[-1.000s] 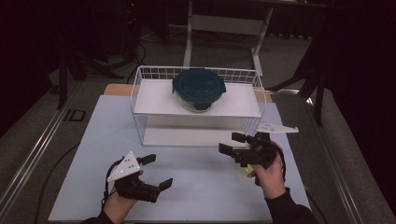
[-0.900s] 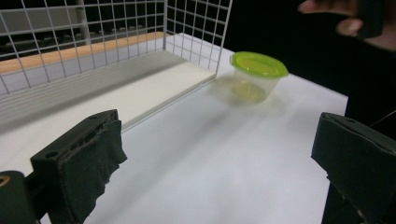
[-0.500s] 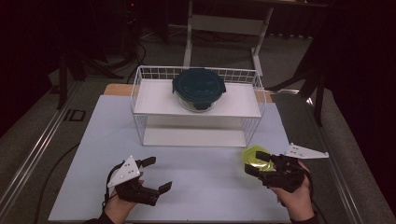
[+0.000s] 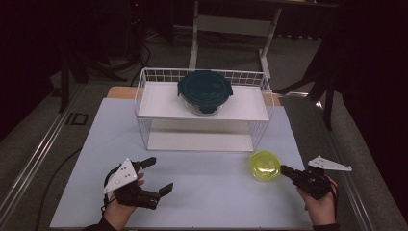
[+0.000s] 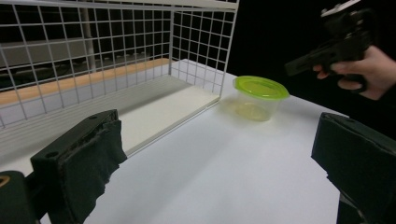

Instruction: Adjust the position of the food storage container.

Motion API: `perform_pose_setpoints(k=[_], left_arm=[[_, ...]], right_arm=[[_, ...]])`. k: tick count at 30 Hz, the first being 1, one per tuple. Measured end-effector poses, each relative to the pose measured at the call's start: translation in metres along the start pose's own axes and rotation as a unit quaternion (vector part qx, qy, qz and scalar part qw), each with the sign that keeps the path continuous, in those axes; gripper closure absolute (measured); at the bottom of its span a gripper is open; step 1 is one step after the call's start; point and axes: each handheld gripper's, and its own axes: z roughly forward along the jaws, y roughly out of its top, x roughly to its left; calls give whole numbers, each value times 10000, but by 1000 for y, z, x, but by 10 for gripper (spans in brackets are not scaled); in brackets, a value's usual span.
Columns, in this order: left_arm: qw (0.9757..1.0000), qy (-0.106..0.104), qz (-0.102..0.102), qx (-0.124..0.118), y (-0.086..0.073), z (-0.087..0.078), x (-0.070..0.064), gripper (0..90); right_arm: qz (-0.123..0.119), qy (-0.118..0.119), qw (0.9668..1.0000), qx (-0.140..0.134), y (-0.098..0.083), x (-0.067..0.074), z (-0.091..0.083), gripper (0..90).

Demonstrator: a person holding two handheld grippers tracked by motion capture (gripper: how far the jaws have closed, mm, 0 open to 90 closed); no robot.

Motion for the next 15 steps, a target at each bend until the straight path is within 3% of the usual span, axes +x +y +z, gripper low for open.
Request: perform_pose_setpoints(k=[4,7,11,15], left_arm=[[9998,-19,23,-176,1,-1,-1,25],[9995,-64,79,-292,2,-1,-2,25],[9992,-107,77,-386,4,-2,-4,25],[9990,-102,75,-419,5,-3,-4,25]], right_arm=[[173,-392,9991,-32,-8,-19,5,899],[255,-503,9984,89,-12,-33,15,900],[362,-514,9976,297,-18,-45,33,900],[413,-348,9977,416,-22,-48,48,900]])
